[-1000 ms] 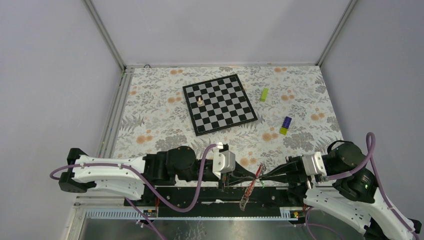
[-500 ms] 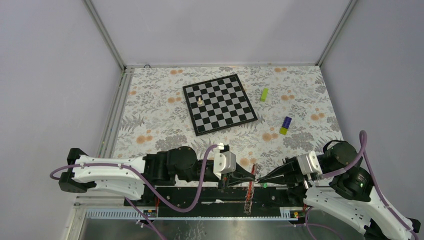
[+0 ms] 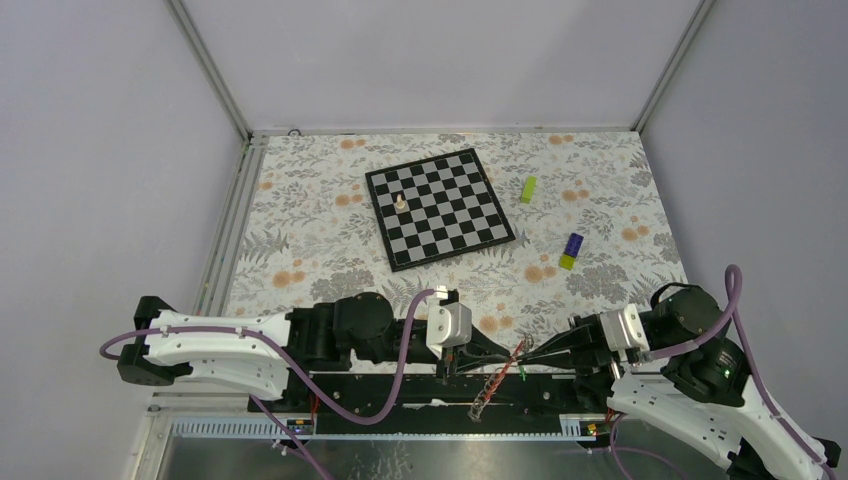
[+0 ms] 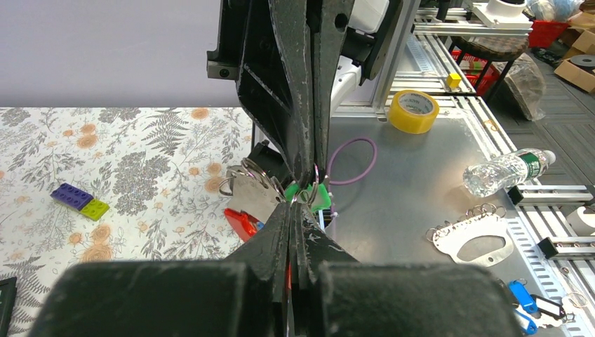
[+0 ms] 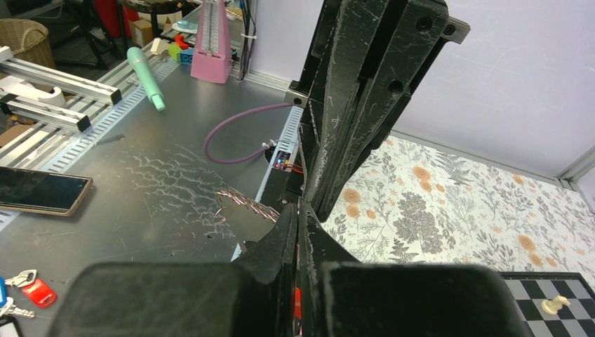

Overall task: Remove the keys from the keyring
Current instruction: Remove the key from the keyring.

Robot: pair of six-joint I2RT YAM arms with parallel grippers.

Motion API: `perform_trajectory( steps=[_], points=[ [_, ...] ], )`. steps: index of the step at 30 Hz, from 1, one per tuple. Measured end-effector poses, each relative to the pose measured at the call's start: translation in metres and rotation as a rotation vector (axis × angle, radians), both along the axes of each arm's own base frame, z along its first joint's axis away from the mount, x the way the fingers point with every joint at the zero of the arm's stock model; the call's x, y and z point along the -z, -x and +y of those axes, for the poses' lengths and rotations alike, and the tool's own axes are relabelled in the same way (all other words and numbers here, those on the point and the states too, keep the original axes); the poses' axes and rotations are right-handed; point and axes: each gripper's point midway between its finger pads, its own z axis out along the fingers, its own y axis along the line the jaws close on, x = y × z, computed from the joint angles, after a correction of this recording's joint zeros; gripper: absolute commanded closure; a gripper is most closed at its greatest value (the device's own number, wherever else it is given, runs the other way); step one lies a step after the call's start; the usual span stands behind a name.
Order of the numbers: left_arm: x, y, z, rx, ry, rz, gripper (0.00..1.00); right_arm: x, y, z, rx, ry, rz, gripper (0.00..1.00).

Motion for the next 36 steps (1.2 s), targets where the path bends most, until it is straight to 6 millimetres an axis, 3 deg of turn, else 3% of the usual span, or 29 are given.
perform_trajectory(
  steps=[18, 36],
  points=[
    [-0.01, -0.004, 0.0, -0.024, 0.037, 0.014, 1.0, -0.007, -0.001, -0.007, 0.043, -0.039, -0.011, 1.0],
    [-0.014, -0.025, 0.0, -0.15, 0.052, 0.054, 1.0, 0.005, -0.019, -0.002, 0.121, -0.019, -0.055, 1.0]
  ],
)
